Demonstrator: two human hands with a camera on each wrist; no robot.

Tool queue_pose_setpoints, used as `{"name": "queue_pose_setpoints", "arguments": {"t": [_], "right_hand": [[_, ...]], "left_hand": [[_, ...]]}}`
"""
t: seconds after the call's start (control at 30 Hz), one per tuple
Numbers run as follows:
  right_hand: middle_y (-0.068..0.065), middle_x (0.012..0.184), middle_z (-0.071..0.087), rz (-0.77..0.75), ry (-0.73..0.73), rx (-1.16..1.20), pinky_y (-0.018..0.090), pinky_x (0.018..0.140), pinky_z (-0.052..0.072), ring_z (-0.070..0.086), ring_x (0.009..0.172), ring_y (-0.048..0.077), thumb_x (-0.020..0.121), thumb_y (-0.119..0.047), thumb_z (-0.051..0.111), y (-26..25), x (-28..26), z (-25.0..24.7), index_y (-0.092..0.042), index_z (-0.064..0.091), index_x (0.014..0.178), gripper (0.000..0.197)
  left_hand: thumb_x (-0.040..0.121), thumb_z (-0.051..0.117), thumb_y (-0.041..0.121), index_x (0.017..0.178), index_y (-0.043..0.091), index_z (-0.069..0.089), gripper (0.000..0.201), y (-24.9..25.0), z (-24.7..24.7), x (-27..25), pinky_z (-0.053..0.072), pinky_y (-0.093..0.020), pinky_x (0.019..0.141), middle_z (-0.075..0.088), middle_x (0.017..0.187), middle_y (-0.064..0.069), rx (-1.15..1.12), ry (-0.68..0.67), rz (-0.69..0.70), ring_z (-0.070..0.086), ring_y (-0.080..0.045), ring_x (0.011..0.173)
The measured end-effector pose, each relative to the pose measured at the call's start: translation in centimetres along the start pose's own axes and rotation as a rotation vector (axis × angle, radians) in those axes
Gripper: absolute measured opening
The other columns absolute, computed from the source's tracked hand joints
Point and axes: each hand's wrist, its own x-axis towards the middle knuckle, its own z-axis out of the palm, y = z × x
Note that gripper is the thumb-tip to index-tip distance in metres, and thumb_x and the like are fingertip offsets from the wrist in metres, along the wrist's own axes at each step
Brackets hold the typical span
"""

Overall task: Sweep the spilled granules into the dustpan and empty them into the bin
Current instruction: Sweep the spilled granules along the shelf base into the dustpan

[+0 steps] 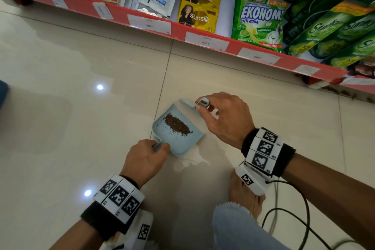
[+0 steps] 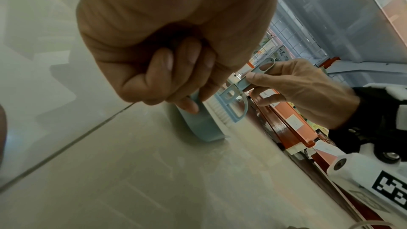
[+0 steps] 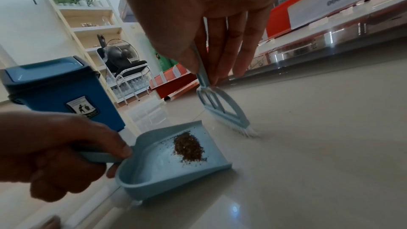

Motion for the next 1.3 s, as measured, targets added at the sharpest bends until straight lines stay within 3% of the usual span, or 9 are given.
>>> {"name": "queue_pose_setpoints", "arguments": {"t": [0.13, 0.27, 0.43, 0.6, 0.8, 0.87, 0.97, 1.13, 1.3], "right_hand": [[-0.007, 0.080, 0.072, 0.039, 0.041, 0.185, 0.038, 0.062, 0.057, 0.064, 0.070, 0.013, 0.095, -0.035, 0.057, -0.8, 0.2, -0.3, -0.024, 0.073, 0.092, 0.020], [-0.010, 0.076, 0.068, 0.000, 0.163, -0.050, 0.032, 0.058, 0.052, 0.058, 0.070, 0.012, 0.095, -0.039, 0.051, -0.6, 1.0, -1.1, -0.024, 0.070, 0.090, 0.025], [-0.010, 0.077, 0.065, -0.043, 0.036, -0.263, 0.025, 0.056, 0.036, 0.055, 0.077, 0.014, 0.097, -0.038, 0.048, -0.5, 0.9, -0.8, -0.024, 0.067, 0.087, 0.026], [-0.009, 0.077, 0.067, -0.031, -0.046, 0.029, 0.036, 0.062, 0.054, 0.058, 0.073, 0.012, 0.096, -0.038, 0.051, -0.9, 0.1, -0.3, -0.024, 0.071, 0.092, 0.024], [-0.010, 0.073, 0.064, -0.011, 0.131, -0.093, 0.033, 0.057, 0.051, 0.055, 0.067, 0.011, 0.094, -0.039, 0.052, -0.5, 0.8, -1.4, -0.027, 0.070, 0.090, 0.021], [-0.011, 0.072, 0.062, 0.001, 0.117, -0.161, 0.031, 0.056, 0.049, 0.054, 0.069, 0.011, 0.094, -0.040, 0.050, -0.2, 0.9, -1.5, -0.026, 0.068, 0.088, 0.023], [-0.010, 0.075, 0.064, -0.005, 0.055, -0.220, 0.028, 0.055, 0.044, 0.053, 0.074, 0.012, 0.095, -0.040, 0.048, -0.2, 0.5, -1.0, -0.024, 0.068, 0.089, 0.026], [-0.009, 0.080, 0.067, -0.045, -0.091, -0.036, 0.034, 0.064, 0.053, 0.057, 0.075, 0.011, 0.098, -0.041, 0.047, -0.8, -0.4, 0.0, -0.023, 0.069, 0.094, 0.029], [-0.013, 0.081, 0.068, -0.033, -0.003, 0.045, 0.035, 0.063, 0.053, 0.057, 0.077, 0.008, 0.096, -0.040, 0.051, -0.7, -1.2, -0.8, -0.029, 0.070, 0.095, 0.021]], "left_hand": [[0.091, 0.054, 0.037, 0.084, -0.002, 0.071, 0.043, -0.1, 0.0, 0.0, 0.037, -0.027, 0.053, 0.054, 0.058, -0.004, 0.002, -0.006, 0.001, 0.050, -0.018, 0.055], [0.081, 0.048, 0.048, 0.085, -0.004, 0.070, 0.057, 0.1, -0.2, -0.2, 0.038, -0.027, 0.055, 0.054, 0.059, -0.005, -0.013, -0.014, -0.003, 0.049, -0.018, 0.055], [0.084, 0.051, 0.045, 0.085, -0.006, 0.069, 0.054, 0.0, -0.2, -0.1, 0.038, -0.028, 0.055, 0.052, 0.058, -0.005, -0.013, -0.006, -0.010, 0.047, -0.018, 0.053], [0.085, 0.051, 0.043, 0.085, -0.005, 0.069, 0.051, -0.2, -0.2, -0.3, 0.038, -0.028, 0.054, 0.052, 0.058, -0.004, -0.019, -0.010, -0.004, 0.047, -0.018, 0.053], [0.084, 0.052, 0.043, 0.084, -0.008, 0.067, 0.053, -0.2, -0.4, -0.4, 0.036, -0.028, 0.055, 0.049, 0.057, -0.004, -0.022, -0.020, -0.009, 0.044, -0.018, 0.053], [0.075, 0.046, 0.049, 0.084, -0.008, 0.067, 0.061, -0.1, -0.5, -0.4, 0.036, -0.028, 0.054, 0.050, 0.058, -0.005, -0.037, -0.030, -0.005, 0.045, -0.019, 0.054], [0.082, 0.050, 0.046, 0.086, -0.007, 0.068, 0.057, -0.1, -0.6, -0.5, 0.036, -0.028, 0.055, 0.051, 0.059, -0.006, -0.030, -0.029, -0.011, 0.046, -0.019, 0.055], [0.075, 0.046, 0.048, 0.084, -0.008, 0.066, 0.060, 0.0, -0.6, -0.6, 0.036, -0.028, 0.054, 0.051, 0.059, -0.006, -0.033, -0.040, 0.015, 0.045, -0.017, 0.055], [0.068, 0.038, 0.061, 0.081, -0.001, 0.069, 0.071, 0.1, -0.7, -0.6, 0.045, -0.033, 0.058, 0.066, 0.067, -0.013, -0.053, -0.039, 0.078, 0.055, -0.021, 0.058]]}}
